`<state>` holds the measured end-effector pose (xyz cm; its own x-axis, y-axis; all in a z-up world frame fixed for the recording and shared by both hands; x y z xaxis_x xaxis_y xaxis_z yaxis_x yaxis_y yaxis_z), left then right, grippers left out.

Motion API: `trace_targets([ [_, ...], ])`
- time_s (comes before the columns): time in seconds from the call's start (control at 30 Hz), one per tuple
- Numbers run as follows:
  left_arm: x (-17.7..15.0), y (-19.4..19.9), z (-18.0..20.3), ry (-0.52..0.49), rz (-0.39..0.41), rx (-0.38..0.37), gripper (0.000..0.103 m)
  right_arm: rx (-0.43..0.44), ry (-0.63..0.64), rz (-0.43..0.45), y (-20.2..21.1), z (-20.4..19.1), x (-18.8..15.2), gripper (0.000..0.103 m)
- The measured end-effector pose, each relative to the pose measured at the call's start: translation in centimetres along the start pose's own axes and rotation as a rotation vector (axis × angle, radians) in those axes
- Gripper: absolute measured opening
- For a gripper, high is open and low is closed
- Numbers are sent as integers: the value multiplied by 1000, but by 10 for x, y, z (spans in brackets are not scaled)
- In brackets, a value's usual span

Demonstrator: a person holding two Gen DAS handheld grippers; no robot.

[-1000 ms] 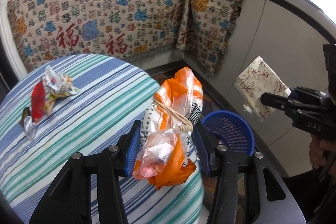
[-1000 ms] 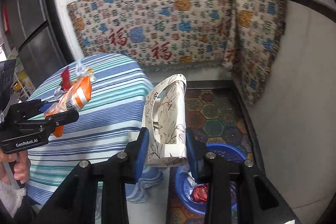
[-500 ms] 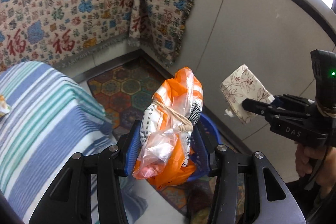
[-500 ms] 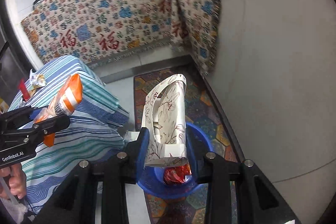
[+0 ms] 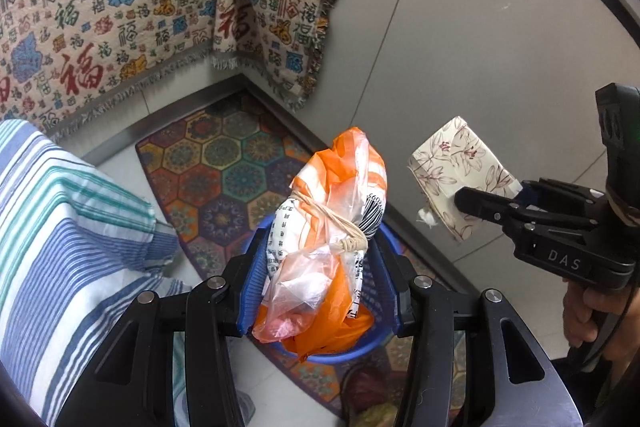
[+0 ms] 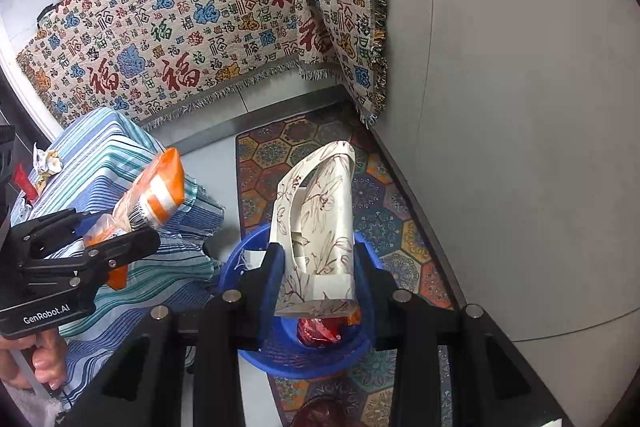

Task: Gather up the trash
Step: 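Carry the snack bag and tissue pack over the wastebasket and open both tools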

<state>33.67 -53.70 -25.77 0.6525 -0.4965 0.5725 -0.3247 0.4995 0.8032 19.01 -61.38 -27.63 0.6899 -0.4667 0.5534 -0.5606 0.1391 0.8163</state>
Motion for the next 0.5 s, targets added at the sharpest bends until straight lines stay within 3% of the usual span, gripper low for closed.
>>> trace_targets([
  [0.33, 1, -22, 6, -24, -19, -42, 52, 14, -22, -12, -12, 5, 1, 40],
  [0.43, 1, -27, 8, -38, -15, -45, 68, 36, -49, -15, -16, 8, 0, 44],
  [0.5, 2, -30, 10, -44, -9, -50, 70, 55, -60, -13, -18, 8, 1, 50],
])
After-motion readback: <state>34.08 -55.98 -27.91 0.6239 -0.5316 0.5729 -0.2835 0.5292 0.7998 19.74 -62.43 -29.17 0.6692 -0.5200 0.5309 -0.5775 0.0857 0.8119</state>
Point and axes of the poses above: each gripper's, at about its wrist camera, not at the fingertips, and y roughly against the way its jaws point, z to its right, x to its top, the point moved 7 cm from there along -y, roughly the way its jaws point, and after that the axes turned 1 degree about -y, right-handed, at the moved point
